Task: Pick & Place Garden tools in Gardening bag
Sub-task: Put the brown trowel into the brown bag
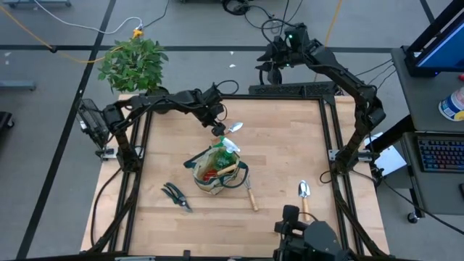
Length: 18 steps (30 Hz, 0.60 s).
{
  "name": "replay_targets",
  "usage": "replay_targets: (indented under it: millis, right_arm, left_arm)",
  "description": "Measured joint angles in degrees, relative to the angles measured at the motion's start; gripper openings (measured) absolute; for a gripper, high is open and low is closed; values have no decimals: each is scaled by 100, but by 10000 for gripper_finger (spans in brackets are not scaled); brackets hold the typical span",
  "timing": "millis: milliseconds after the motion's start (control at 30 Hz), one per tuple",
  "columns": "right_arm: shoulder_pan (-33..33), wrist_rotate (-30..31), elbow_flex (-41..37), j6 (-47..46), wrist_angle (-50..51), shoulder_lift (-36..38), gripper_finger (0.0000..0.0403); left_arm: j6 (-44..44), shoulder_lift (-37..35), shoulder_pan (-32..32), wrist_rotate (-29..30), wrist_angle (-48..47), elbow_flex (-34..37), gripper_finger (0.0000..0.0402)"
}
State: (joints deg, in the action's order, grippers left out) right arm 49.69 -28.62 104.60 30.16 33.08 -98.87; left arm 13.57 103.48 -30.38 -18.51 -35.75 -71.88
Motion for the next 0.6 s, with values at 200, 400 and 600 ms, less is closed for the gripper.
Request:
replay_targets:
  millis: [200,400,600]
  right_arm:
    - [99,0,0,-43,7,0,144]
    - [98,-2,0,-47,15,-2,144]
    - [97,-2,0,-54,54,-2,144]
  left_arm:
    - [-263,2,133,259,81,0,368]
    - [-470,5,234,557,306,0,360]
    - [-457,312,333,630,286,2,360]
